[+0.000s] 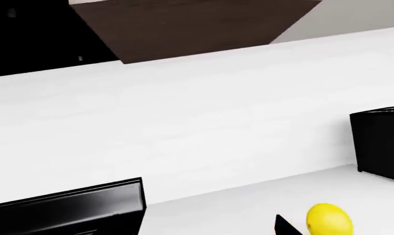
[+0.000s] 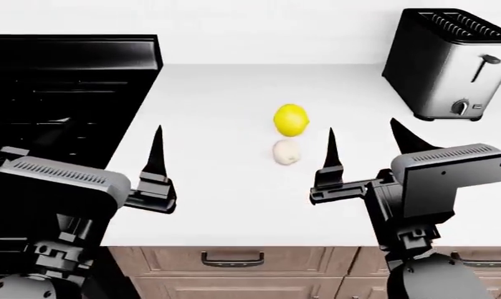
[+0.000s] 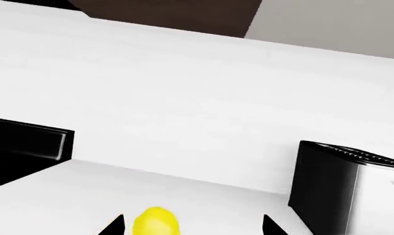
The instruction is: Pick the apricot, lemon from the counter and place them in the cabinet. Then close the cabinet.
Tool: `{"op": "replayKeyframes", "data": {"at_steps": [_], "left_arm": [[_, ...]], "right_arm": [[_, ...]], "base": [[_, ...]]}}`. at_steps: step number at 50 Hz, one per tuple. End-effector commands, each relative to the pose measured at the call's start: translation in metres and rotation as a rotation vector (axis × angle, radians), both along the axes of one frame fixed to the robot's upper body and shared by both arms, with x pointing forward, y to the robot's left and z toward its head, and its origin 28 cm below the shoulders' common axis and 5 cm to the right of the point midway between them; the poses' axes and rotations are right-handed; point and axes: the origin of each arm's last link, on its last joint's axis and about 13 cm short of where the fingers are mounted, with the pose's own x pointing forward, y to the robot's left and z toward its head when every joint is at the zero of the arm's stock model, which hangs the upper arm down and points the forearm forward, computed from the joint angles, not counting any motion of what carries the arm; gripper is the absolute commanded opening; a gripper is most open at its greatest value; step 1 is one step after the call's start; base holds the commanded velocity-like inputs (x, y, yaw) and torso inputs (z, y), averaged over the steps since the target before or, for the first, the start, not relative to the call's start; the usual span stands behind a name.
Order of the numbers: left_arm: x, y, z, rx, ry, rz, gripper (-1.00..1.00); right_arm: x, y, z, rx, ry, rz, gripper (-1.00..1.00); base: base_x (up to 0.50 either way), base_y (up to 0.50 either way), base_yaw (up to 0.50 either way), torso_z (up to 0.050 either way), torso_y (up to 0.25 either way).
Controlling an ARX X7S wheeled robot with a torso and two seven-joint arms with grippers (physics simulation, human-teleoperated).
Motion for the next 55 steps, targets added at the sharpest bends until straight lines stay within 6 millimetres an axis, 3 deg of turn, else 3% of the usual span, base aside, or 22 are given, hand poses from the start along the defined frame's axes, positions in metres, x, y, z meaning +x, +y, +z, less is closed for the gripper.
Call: {"op": "replayKeyframes", "data": {"at_steps": [1, 12, 27, 36, 44, 55], "left_arm": [[-0.003, 0.003, 0.008, 0.007, -0.015, -0.004, 1.00], [-0.002, 0.002, 0.020, 0.046, 0.014, -0.029, 1.00], [0.002, 0.003, 0.034, 0.050, 0.069, -0.051, 1.00], [0.000, 0.007, 0.049, 0.081, 0.069, -0.083, 1.00], [-0.004, 0.010, 0.065, 0.102, 0.060, -0.094, 1.00], [-0.007, 0.008, 0.071, 0.107, 0.067, -0.098, 1.00]], "right_arm": [[-0.001, 0.000, 0.011, -0.025, -0.019, 0.011, 1.00], [-0.008, 0.000, 0.032, -0.032, -0.014, 0.082, 1.00], [-0.012, -0.004, 0.067, -0.019, 0.033, 0.114, 1.00], [-0.011, -0.008, 0.083, -0.037, 0.073, 0.142, 1.00], [-0.012, -0.011, 0.090, -0.074, 0.079, 0.149, 1.00], [-0.015, -0.018, 0.096, -0.078, 0.088, 0.126, 1.00]], "base": [[0.13, 0.50, 0.00, 0.050, 0.000], [0.35, 0.35, 0.00, 0.050, 0.000], [0.14, 0.00, 0.00, 0.020, 0.000], [0.16, 0.00, 0.00, 0.050, -0.008], [0.41, 0.00, 0.00, 0.050, -0.008], [0.32, 0.02, 0.00, 0.030, -0.004]]}}
